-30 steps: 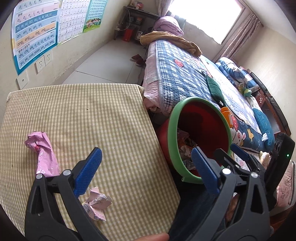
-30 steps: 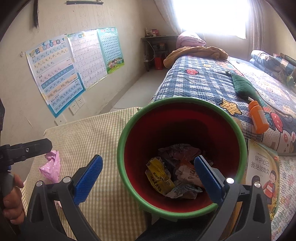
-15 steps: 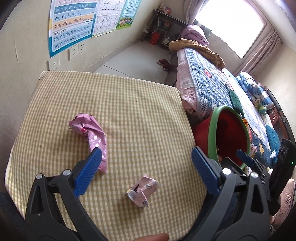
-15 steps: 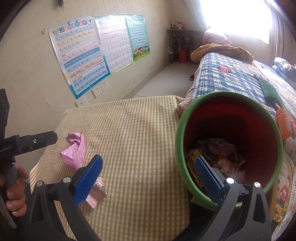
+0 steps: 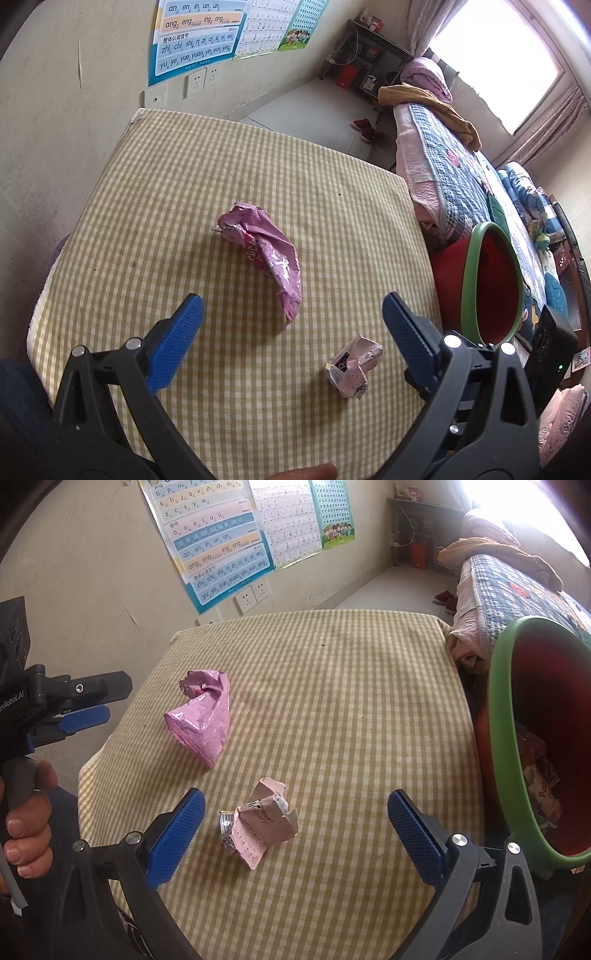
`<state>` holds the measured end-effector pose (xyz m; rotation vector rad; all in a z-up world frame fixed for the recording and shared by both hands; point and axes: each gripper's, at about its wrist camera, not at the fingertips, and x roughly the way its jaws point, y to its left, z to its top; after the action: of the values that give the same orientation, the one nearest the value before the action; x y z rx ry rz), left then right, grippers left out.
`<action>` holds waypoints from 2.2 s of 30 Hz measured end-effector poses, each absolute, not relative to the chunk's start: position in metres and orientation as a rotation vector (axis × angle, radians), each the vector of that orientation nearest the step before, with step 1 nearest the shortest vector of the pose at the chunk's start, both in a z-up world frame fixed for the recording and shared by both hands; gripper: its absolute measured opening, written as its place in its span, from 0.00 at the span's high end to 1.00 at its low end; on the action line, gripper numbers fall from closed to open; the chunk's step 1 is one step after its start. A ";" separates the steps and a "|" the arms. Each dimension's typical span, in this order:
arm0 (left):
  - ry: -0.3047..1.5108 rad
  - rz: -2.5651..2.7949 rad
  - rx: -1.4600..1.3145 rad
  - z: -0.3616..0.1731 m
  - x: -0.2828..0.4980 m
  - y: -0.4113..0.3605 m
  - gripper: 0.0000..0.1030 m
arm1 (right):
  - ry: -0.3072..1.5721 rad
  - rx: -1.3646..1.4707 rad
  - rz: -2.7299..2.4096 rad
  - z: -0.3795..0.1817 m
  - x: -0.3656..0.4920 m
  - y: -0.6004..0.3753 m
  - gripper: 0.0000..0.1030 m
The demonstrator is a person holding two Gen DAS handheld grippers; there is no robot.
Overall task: Collect trash
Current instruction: 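Move both grippers back toward the pink bag and pink-white paper, then grasp the pink-white paper wrapper with the right gripper while the left gripper grasps the pink bag, then carry the pink bag and pink-white paper over the bucket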
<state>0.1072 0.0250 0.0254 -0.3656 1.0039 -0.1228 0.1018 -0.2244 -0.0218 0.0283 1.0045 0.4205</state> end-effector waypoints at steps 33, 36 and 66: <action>1.113 -0.119 -0.406 -0.030 0.134 0.037 0.09 | 1.091 -0.017 0.444 -0.053 0.129 -0.193 0.53; 1.138 -0.129 -0.403 -0.038 0.140 0.034 0.17 | 1.086 -0.010 0.436 -0.051 0.134 -0.196 0.53; 1.148 -0.228 -0.351 -0.029 0.124 0.016 0.93 | 1.030 0.007 0.428 -0.034 0.132 -0.203 0.53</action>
<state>0.1244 0.0156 -0.0292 -0.3508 1.1484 -0.2279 0.1324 -0.2026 -0.0340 0.0067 1.0295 0.4281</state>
